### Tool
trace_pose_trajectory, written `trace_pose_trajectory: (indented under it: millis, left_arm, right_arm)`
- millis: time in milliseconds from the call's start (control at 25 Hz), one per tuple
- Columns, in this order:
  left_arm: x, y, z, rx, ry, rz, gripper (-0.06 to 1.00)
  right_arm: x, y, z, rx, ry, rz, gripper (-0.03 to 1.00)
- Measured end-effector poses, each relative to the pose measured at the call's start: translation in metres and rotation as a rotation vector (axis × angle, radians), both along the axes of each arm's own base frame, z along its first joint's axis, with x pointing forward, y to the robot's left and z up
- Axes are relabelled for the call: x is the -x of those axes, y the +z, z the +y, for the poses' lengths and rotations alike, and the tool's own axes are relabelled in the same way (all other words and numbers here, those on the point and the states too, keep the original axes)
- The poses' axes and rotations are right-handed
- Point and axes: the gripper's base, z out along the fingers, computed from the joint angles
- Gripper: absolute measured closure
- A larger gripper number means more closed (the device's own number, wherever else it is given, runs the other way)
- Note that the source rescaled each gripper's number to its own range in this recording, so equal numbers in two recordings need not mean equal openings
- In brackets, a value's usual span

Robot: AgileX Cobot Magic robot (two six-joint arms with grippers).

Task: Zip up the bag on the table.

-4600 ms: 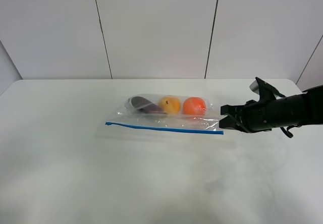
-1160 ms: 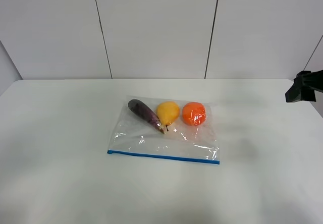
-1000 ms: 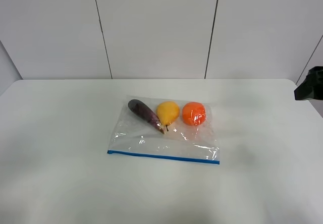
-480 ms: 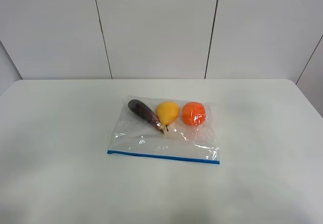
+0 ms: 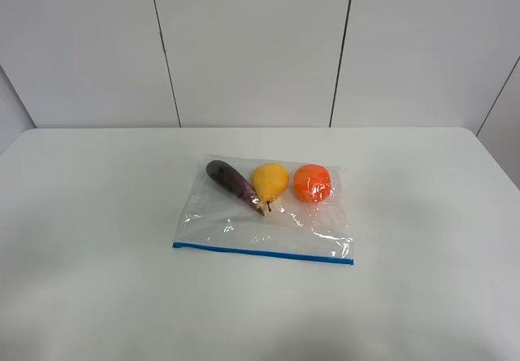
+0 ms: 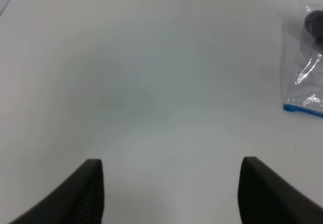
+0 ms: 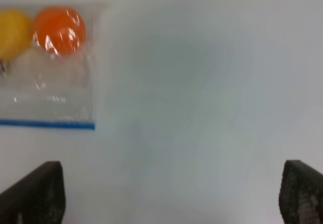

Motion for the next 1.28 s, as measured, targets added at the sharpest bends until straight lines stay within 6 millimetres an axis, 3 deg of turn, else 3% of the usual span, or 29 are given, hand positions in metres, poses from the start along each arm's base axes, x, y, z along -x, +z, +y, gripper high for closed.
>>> trace_pose_trajectory:
  millis: [280,1000,1280]
  left_arm:
    - [0.0,0.0,0.0,0.0,0.0,0.0,0.26]
    - [0.0,0.0,0.0,0.0,0.0,0.0,0.26]
    - [0.0,0.0,0.0,0.0,0.0,0.0,0.26]
  right_arm:
    - [0.019,-0.023,0.002,-0.006,-0.01,-0.018,-0.03]
    - [0.079,-0.029,0.008,0.053,-0.021,-0.304,-0.03]
    - [0.076,-0.039,0.007,0.051,-0.029,-0.274,-0.03]
